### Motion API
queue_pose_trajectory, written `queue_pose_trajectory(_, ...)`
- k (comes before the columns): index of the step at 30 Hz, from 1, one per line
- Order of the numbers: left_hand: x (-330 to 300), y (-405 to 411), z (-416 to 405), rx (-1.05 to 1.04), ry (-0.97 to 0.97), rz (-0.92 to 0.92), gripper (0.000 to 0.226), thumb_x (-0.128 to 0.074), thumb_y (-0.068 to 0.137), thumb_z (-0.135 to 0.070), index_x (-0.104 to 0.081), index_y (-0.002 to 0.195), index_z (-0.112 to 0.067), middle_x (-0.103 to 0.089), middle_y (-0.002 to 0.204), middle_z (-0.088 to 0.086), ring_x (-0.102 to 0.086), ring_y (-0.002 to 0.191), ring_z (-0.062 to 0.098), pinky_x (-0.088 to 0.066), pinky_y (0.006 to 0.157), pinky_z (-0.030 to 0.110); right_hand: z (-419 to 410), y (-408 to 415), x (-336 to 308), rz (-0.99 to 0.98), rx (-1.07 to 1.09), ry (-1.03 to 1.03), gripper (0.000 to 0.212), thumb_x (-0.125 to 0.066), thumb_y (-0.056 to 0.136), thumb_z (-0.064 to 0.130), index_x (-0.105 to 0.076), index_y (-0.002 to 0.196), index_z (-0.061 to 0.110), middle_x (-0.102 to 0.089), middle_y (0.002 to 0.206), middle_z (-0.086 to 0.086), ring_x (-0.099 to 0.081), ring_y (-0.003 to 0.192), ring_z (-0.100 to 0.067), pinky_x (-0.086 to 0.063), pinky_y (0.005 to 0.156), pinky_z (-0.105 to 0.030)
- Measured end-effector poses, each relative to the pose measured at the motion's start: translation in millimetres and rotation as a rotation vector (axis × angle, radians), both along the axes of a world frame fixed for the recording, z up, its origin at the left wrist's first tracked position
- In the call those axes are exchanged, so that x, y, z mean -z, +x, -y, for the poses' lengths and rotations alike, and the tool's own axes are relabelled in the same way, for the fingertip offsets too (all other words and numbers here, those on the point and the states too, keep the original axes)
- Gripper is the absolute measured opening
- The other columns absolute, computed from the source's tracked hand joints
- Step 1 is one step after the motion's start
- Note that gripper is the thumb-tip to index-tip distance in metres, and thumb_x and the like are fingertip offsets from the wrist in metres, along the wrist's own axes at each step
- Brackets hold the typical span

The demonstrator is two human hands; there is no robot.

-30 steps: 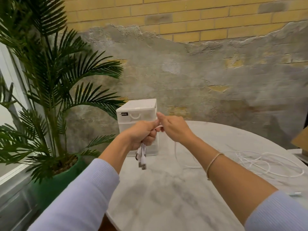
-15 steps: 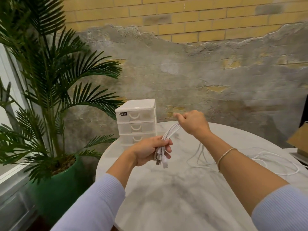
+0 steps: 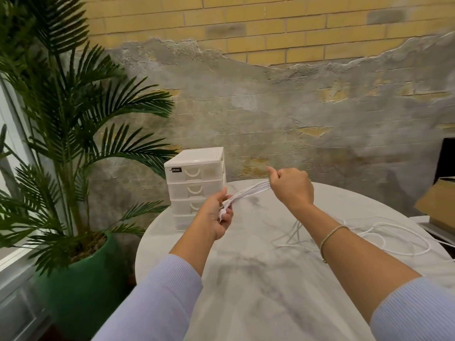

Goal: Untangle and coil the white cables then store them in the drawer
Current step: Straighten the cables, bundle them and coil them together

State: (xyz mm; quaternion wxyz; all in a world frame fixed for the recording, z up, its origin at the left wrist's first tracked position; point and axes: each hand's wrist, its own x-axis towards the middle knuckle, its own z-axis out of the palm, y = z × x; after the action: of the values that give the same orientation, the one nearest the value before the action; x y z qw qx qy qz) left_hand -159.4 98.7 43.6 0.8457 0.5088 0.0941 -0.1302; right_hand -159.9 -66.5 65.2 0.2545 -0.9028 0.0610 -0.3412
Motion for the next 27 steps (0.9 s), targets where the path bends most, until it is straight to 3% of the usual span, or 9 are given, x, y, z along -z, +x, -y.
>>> queue_pose_trajectory(5, -2.3, 2.7, 6.2, -0.021, 0.073, -0.003, 0.023, -0.058, 0.091, -0.024, -0.053, 0.075, -0.009, -0.044, 0.065, 0.003, -0.031, 0.023, 0.002, -0.023, 0.024, 0.009, -2.4, -1.9, 3.1, 0.016, 0.003, -0.010, 0.056, -0.031, 0.100, 0.044, -0.066, 0.077, 0.006, -0.068, 0.088, -0.017, -0.059, 0.091, -0.036, -0.036, 0.063, -0.031)
queue_pose_trajectory(9, -2.2, 0.1, 10.3, -0.005, -0.025, -0.030, 0.029, -0.051, 0.094, -0.018, -0.049, 0.067, -0.009, -0.050, 0.074, 0.010, -0.034, 0.021, 0.002, -0.023, 0.023, 0.008, -2.8, -3.9, -0.4, 0.027, -0.024, -0.015, 0.057, -0.031, 0.100, 0.043, -0.067, 0.077, 0.004, -0.068, 0.088, -0.019, -0.059, 0.091, -0.036, -0.035, 0.063, -0.030)
queue_pose_trajectory(12, 2.2, -2.6, 13.4, -0.015, 0.072, -0.045, 0.023, -0.057, 0.092, -0.030, -0.055, 0.078, -0.012, -0.053, 0.072, 0.008, -0.043, 0.030, 0.006, -0.035, 0.028, 0.010, -1.7, -7.0, -4.1, 0.012, -0.037, -0.008, 0.056, -0.032, 0.100, 0.044, -0.060, 0.067, 0.008, -0.067, 0.087, -0.018, -0.059, 0.091, -0.035, -0.039, 0.064, -0.031)
queue_pose_trajectory(15, 4.7, -6.3, 14.3, 0.023, 0.365, 0.051, 0.042, -0.051, 0.088, -0.056, -0.058, 0.091, -0.015, -0.054, 0.089, 0.005, -0.055, 0.072, 0.017, -0.052, 0.070, 0.030, 0.6, -7.3, -8.3, -0.065, -0.066, -0.006, 0.055, -0.034, 0.099, 0.044, -0.050, 0.056, 0.013, -0.064, 0.082, -0.017, -0.058, 0.091, -0.034, -0.043, 0.068, -0.034)
queue_pose_trajectory(17, 5.1, -8.8, 15.4, 0.051, 0.590, 0.240, 0.051, -0.038, 0.091, -0.062, -0.061, 0.102, -0.018, -0.052, 0.110, 0.001, -0.048, 0.103, 0.019, -0.038, 0.095, 0.039, 0.7, -5.2, -10.3, -0.132, -0.085, -0.020, 0.053, -0.036, 0.098, 0.044, -0.041, 0.051, 0.019, -0.061, 0.081, -0.015, -0.057, 0.089, -0.033, -0.042, 0.069, -0.033)
queue_pose_trajectory(19, 5.5, -11.3, 19.6, 0.125, 0.602, 0.455, 0.047, -0.040, 0.093, -0.054, -0.059, 0.115, -0.017, -0.055, 0.113, -0.003, -0.048, 0.110, 0.015, -0.034, 0.089, 0.030, 0.1, -3.6, -11.7, -0.164, -0.084, -0.032, 0.051, -0.038, 0.097, 0.045, -0.055, 0.060, 0.015, -0.065, 0.092, -0.017, -0.059, 0.094, -0.033, -0.043, 0.073, -0.033)
queue_pose_trajectory(22, 8.4, -13.5, 31.4, 0.240, 0.598, 0.586, 0.020, -0.055, 0.094, -0.024, -0.056, 0.111, -0.015, -0.060, 0.098, -0.001, -0.056, 0.092, 0.010, -0.040, 0.073, 0.019, -2.8, -2.0, -13.0, -0.192, -0.092, -0.068, 0.051, -0.039, 0.097, 0.046, -0.070, 0.088, 0.007, -0.067, 0.099, -0.017, -0.059, 0.099, -0.033, -0.045, 0.077, -0.033)
queue_pose_trajectory(24, 15.3, -13.1, 36.2, 0.251, 0.630, 0.607, 0.005, -0.052, 0.096, -0.015, -0.057, 0.097, -0.016, -0.061, 0.082, 0.002, -0.058, 0.078, 0.012, -0.042, 0.070, 0.021, -3.0, 1.1, -12.2, -0.238, -0.111, -0.048, 0.052, -0.041, 0.095, 0.050, -0.065, 0.074, 0.009, -0.064, 0.088, -0.016, -0.058, 0.090, -0.031, -0.042, 0.070, -0.032)
queue_pose_trajectory(27, 22.6, -14.9, 33.4, 0.286, 0.641, 0.593, 0.019, -0.043, 0.100, -0.017, -0.057, 0.086, -0.018, -0.053, 0.062, -0.003, -0.058, 0.063, 0.011, -0.041, 0.055, 0.018, 3.0, 5.2, -13.4, -0.286, -0.101, 0.039, 0.055, -0.046, 0.089, 0.057, -0.045, 0.052, 0.017, -0.053, 0.070, -0.008, -0.053, 0.078, -0.027, -0.039, 0.060, -0.030)
